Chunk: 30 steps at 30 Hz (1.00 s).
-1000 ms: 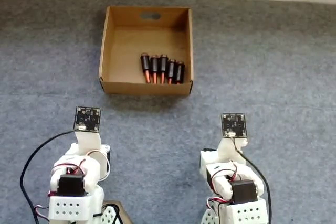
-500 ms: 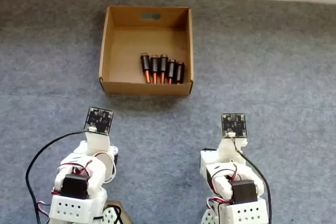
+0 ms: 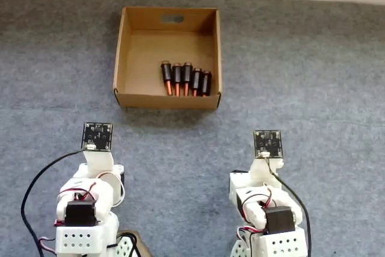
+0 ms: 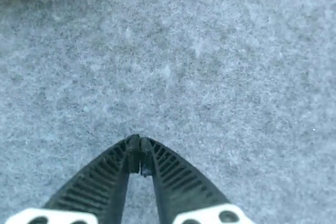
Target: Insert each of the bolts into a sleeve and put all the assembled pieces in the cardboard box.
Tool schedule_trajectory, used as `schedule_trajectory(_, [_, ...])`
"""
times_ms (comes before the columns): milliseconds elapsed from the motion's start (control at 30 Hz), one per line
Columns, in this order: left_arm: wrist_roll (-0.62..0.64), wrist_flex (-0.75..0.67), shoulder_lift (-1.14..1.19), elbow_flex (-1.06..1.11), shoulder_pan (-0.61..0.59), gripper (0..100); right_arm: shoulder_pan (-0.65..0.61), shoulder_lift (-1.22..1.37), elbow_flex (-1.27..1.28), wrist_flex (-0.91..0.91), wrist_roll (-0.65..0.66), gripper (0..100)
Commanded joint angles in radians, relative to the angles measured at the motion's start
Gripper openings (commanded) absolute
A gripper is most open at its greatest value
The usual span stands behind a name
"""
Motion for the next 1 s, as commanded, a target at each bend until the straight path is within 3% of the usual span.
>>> schedule_trajectory(0, [-0.006,0.005,-0.007,0.018,0.015,1,0.01,-0.005,0.131,0.004,0.012,0.9])
schedule_trajectory(967, [-0.006,0.005,-0.004,0.018,0.079,1,0.01,-0.005,0.131,0.004,0.011,0.9])
